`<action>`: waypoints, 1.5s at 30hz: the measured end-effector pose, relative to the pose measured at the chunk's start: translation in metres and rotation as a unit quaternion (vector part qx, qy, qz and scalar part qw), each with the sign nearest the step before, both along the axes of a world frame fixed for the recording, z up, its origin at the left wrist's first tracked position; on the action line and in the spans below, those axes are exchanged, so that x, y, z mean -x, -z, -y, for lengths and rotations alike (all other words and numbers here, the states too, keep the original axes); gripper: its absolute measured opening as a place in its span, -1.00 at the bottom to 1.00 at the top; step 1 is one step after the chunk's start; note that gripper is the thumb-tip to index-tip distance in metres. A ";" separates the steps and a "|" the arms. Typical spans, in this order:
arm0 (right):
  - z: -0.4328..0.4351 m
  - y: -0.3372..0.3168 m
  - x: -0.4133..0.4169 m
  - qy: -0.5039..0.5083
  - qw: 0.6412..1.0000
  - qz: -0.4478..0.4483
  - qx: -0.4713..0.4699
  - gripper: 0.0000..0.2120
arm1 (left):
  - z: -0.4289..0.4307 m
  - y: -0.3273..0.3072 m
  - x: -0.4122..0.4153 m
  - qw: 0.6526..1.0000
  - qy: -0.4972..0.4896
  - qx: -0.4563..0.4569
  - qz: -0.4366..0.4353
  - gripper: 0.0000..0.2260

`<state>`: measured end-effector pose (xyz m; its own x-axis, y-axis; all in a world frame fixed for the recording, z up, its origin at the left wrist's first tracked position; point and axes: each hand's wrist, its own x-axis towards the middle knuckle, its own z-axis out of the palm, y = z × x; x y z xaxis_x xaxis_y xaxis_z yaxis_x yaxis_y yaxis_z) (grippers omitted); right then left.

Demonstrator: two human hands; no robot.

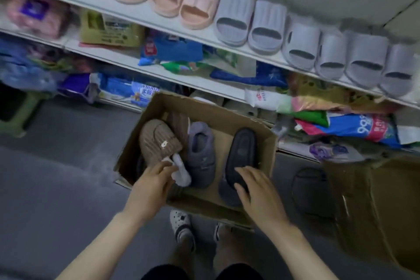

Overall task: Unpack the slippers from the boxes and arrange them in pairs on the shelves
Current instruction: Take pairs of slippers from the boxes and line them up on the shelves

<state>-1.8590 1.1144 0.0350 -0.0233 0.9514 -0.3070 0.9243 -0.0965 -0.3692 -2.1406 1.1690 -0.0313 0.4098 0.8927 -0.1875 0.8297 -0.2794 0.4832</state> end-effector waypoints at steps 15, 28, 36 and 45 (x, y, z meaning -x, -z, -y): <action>-0.130 0.225 0.063 -0.136 0.964 0.037 0.228 -0.33 | -0.007 0.100 -0.002 0.996 0.039 -0.003 -0.075 -0.44; -0.122 0.153 0.006 0.033 0.991 -0.085 0.101 -0.78 | -0.013 0.089 -0.012 0.991 0.013 0.025 -0.133 -0.54; -0.097 0.096 -0.042 0.002 0.997 -0.070 0.043 -0.85 | -0.028 0.060 -0.073 0.997 0.006 0.003 0.076 -0.83; -0.086 0.112 -0.019 0.028 0.983 -0.173 -0.054 -0.83 | -0.041 0.064 -0.111 0.948 -0.037 0.275 0.156 -0.11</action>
<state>-1.8396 1.2005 -0.0773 -0.0543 0.9808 -0.1871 0.7364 -0.0873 -0.6709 -2.0293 1.2103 -0.0956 0.4622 0.7236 -0.5127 0.6292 0.1398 0.7646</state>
